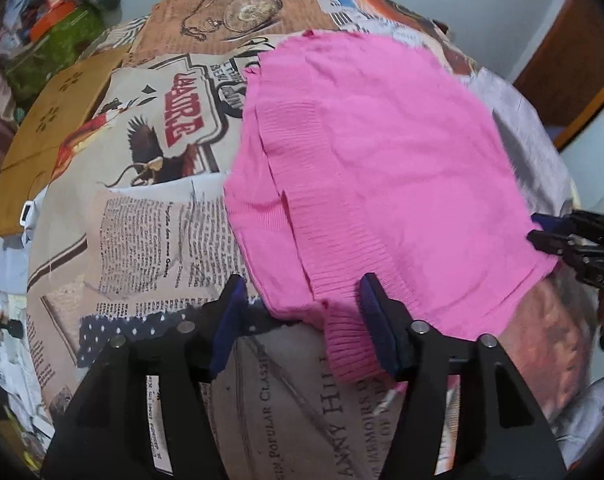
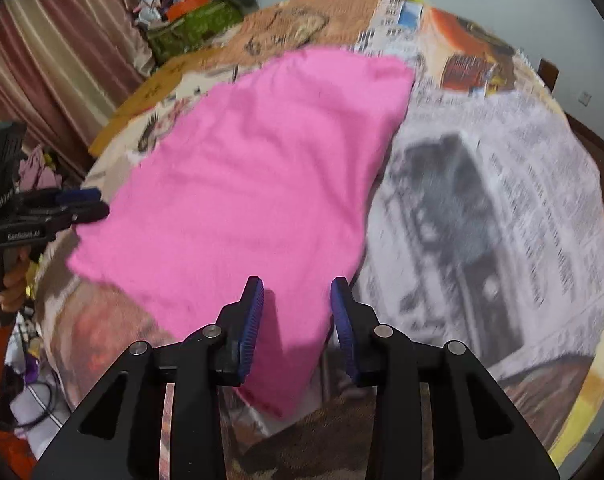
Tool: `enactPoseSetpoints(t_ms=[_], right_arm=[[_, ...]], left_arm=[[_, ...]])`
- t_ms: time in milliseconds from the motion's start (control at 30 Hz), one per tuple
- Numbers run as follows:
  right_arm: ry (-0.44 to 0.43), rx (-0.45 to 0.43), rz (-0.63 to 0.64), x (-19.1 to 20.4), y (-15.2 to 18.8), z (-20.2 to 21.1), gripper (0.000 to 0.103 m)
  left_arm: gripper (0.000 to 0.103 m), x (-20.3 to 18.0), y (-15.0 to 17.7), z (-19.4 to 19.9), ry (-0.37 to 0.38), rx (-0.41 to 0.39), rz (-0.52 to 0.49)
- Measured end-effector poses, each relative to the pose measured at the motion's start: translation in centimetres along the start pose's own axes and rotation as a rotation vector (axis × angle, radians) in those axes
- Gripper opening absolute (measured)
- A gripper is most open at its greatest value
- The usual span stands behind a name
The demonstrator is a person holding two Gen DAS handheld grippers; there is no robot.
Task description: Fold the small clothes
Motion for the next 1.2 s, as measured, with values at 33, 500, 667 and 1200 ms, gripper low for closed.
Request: enactPoseSetpoints(t_ms=[33, 500, 667, 1200], right_arm=[[-0.002, -0.002, -0.005, -0.1, 0.3, -0.1, 0.032], [0.041, -0.096, -0.041, -3.0, -1.8, 2.5, 0.040], [0.037, -0.161, -0.069, -4.7, -6.3, 1.7, 0.040], [0.097, -0.192, -0.016, -8.5, -16.4, -6.0, 0.017]], left_arm=[[0.070, 0.1, 0.2, 0.1, -0.010, -0.010, -0.003], [0.071, 4.6, -5.1, 1.5, -0.084, -0.064, 0.075], [0.072, 4.0, -10.4, -0.8, -0.096, -0.077, 0.063], [0.076, 6.3, -20.0, -12.7, 0.005, -0.006, 0.195]])
Point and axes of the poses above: each gripper's, at about its wrist camera, not at the fingertips, and z roughly against the way its jaws point, x to its left, y to its underside, the point moved 3 cm from there along -z, roughly the way its jaws point, and after that the axes turned 1 degree about -y, right-handed, at the moved point
